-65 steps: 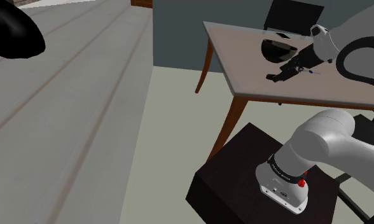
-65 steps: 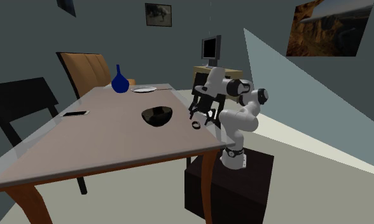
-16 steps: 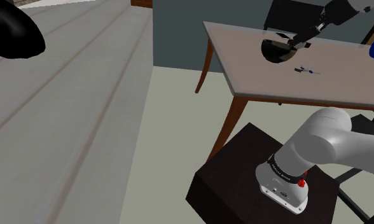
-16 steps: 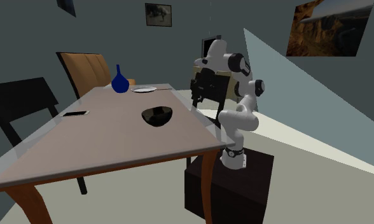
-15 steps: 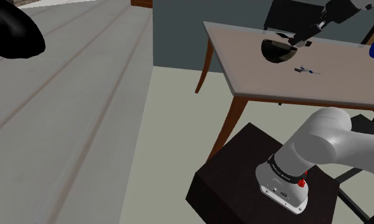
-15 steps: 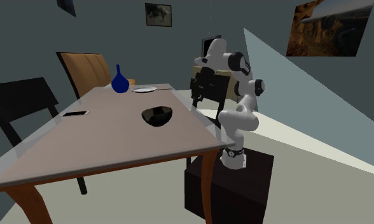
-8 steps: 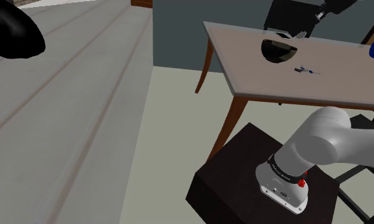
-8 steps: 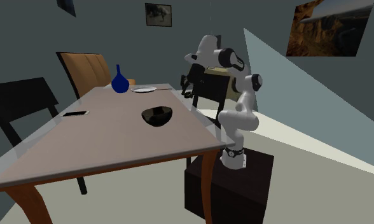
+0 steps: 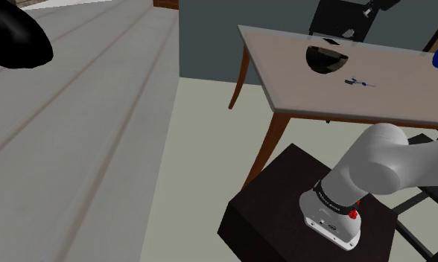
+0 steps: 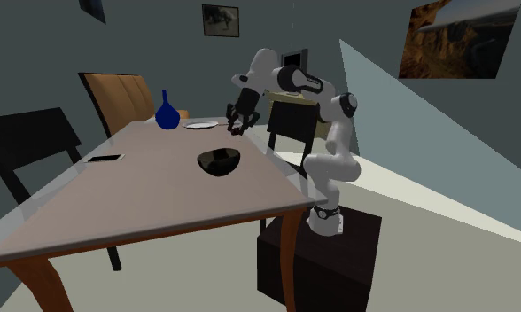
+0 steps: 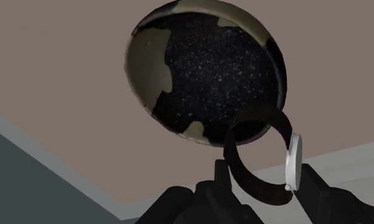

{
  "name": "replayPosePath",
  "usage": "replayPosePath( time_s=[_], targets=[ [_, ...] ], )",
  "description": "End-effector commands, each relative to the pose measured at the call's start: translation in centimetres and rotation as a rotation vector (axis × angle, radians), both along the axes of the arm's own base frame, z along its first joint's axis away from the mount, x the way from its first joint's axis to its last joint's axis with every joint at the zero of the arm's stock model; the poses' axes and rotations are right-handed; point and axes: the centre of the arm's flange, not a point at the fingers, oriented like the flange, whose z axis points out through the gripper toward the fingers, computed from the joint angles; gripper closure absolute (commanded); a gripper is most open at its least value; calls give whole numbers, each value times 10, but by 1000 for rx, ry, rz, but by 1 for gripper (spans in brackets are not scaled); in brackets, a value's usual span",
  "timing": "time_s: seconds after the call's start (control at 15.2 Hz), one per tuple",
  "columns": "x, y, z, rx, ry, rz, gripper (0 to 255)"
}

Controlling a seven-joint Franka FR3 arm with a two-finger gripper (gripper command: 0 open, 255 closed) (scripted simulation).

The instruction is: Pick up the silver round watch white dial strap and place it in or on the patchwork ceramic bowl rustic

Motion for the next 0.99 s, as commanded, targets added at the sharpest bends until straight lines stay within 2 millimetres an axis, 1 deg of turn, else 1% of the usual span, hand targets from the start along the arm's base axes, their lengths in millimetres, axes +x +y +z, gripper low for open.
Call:
replayPosePath(
  time_s=[0.0,0.2,0.92],
  targets=[
    [12,-28,0,-2,1,-1,255],
    [30,-65,1,-2,1,-1,255],
    [30,-65,-57,-2,1,-1,255]
  ],
)
